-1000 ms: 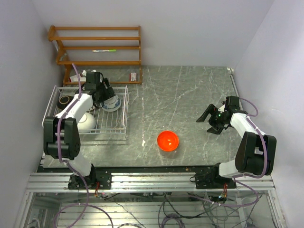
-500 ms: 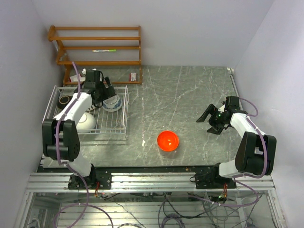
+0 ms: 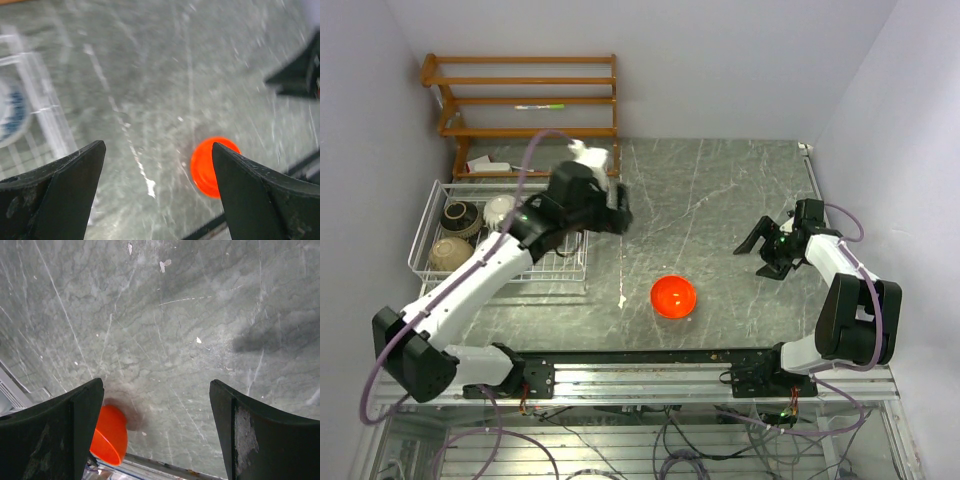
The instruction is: Load the bowls into the dish rack
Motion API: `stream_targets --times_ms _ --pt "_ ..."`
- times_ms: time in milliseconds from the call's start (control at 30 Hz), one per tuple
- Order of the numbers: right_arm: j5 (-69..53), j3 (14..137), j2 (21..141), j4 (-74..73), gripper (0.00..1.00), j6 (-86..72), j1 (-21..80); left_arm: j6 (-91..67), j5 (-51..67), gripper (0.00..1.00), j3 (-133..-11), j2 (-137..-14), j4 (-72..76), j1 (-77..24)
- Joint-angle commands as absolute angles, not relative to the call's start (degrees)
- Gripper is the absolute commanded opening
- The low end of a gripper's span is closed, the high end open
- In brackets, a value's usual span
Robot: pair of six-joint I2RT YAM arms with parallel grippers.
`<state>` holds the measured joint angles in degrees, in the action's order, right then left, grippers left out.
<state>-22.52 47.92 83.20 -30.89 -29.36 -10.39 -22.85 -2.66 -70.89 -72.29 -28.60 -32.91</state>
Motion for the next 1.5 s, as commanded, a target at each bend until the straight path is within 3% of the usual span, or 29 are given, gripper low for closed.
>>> stream_targets --times_ms 0,233,400,833,933,1133,1367,1467 --pt "-22.8 49.6 83.7 -30.8 0.87 -29.4 -10.5 -16.6 -4.7 0.98 -71.2 -76.5 -28.6 -46.1" --pt "-22.5 47.8 82.4 -30.2 0.87 -30.1 -10.5 -10.7 0.1 0.93 -76.3 -89.9 -26.7 -62.1" --pt "-22.4 47.9 81.3 -30.8 0.87 -29.8 -10.5 -10.1 2.6 0.86 -79.2 -99.1 -25.5 -64.9" --pt "-22.7 46.0 79.8 -30.5 0.88 -29.4 -10.6 -10.0 3.3 0.83 -82.0 -110.7 -27.1 -68.1" --pt "-22.5 45.8 79.5 -30.6 0.88 -29.1 -10.7 -10.4 3.1 0.77 -81.1 -110.8 -26.6 -68.3" --pt "-23.1 44.5 79.1 -29.9 0.88 -29.3 -10.8 -11.4 2.4 0.54 -78.6 -110.3 -25.6 -68.5" --pt "-23.0 44.8 78.8 -30.3 0.88 -28.8 -10.8 -12.1 1.9 0.46 -75.6 -110.0 -24.2 -68.5" --pt "-23.1 44.7 78.7 -30.2 0.88 -29.0 -10.9 -12.5 1.5 0.31 -75.2 -109.6 -24.0 -68.5"
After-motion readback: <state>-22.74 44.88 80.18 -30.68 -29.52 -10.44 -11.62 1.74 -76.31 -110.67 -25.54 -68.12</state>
